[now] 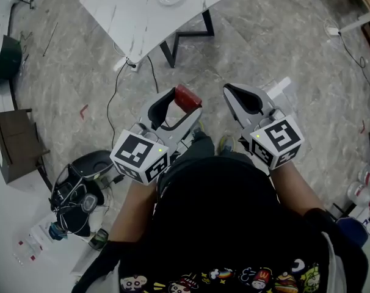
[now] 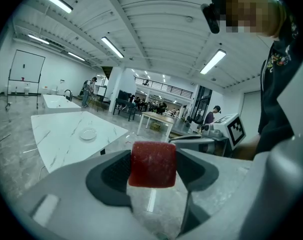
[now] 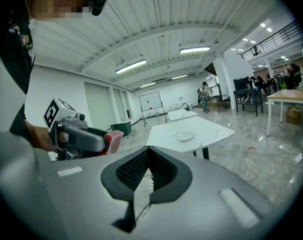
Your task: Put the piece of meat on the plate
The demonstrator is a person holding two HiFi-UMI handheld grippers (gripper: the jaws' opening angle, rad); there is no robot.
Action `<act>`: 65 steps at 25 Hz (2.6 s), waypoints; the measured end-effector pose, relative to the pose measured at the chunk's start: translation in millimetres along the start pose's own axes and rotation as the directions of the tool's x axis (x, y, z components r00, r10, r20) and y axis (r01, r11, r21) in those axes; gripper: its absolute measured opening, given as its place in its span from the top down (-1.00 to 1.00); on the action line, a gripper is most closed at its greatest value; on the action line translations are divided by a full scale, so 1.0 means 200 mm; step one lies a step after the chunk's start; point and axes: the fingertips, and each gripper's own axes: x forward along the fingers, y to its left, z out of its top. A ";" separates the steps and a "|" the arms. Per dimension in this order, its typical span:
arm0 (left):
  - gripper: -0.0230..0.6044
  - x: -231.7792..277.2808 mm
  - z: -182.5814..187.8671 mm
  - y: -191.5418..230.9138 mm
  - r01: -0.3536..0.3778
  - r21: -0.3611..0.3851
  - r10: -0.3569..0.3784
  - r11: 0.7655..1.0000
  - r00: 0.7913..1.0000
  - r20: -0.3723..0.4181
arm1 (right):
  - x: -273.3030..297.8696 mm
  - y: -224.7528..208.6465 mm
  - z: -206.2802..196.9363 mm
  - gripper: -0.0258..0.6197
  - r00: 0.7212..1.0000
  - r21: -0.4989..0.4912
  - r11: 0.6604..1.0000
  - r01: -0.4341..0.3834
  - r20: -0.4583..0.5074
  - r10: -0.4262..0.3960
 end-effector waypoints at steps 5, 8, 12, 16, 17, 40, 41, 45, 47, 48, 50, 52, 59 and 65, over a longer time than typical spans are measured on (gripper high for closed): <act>-0.33 0.00 0.05 0.14 0.016 0.000 -0.016 1.000 1.000 0.001 | 0.14 0.01 0.04 0.85 1.000 0.005 1.000 0.013 -0.018 -0.013; -0.33 -0.02 0.08 0.22 0.028 0.005 -0.028 1.000 1.000 0.007 | 0.22 0.03 0.07 0.85 1.000 -0.001 1.000 0.017 -0.019 -0.017; -0.33 -0.04 0.10 0.30 0.042 0.003 -0.042 0.999 0.999 0.016 | 0.29 0.06 0.10 0.85 0.999 -0.004 1.000 0.026 -0.028 -0.026; -0.33 -0.05 0.10 0.36 0.057 -0.002 -0.057 0.998 0.998 0.018 | 0.35 0.07 0.10 0.85 0.999 -0.005 0.999 0.044 -0.031 -0.044; -0.33 -0.06 0.10 0.37 0.060 -0.002 -0.060 0.998 0.998 0.019 | 0.37 0.08 0.11 0.85 0.998 -0.006 0.999 0.048 -0.031 -0.048; -0.32 0.08 0.21 0.54 0.033 0.018 -0.033 0.999 0.999 -0.001 | 0.52 -0.11 0.21 0.85 0.999 -0.014 0.999 0.038 -0.013 -0.039; -0.32 0.11 0.22 0.54 0.029 0.019 -0.029 0.999 1.000 -0.005 | 0.53 -0.13 0.21 0.85 0.999 -0.012 0.999 0.033 -0.014 -0.033; -0.32 0.24 0.27 0.57 0.018 0.015 -0.018 1.000 1.000 -0.023 | 0.56 -0.26 0.22 0.85 1.000 0.000 1.000 0.014 -0.024 -0.014; -0.32 0.31 0.28 0.59 0.014 0.011 -0.014 1.000 0.999 -0.036 | 0.58 -0.33 0.22 0.85 1.000 0.013 1.000 0.007 -0.030 -0.007; -0.32 0.35 0.29 0.59 0.012 0.009 -0.012 1.000 0.999 -0.043 | 0.59 -0.36 0.22 0.85 0.999 0.021 1.000 0.004 -0.032 -0.003; -0.32 0.42 0.30 0.60 0.008 0.004 -0.008 1.000 0.998 -0.055 | 0.61 -0.43 0.22 0.85 0.999 0.032 0.999 -0.004 -0.037 0.005; -0.32 0.48 0.31 0.61 0.003 0.000 -0.003 1.000 0.998 -0.065 | 0.63 -0.50 0.23 0.85 0.999 0.036 0.999 -0.013 -0.038 0.014; -0.32 0.68 0.37 0.66 -0.031 0.001 0.031 1.000 0.995 -0.094 | 0.68 -0.71 0.27 0.85 0.998 0.048 0.998 -0.047 -0.038 0.049; -0.32 0.80 0.41 0.67 -0.072 0.010 0.073 0.997 0.991 -0.109 | 0.69 -0.86 0.27 0.85 0.996 0.054 0.995 -0.079 -0.038 0.081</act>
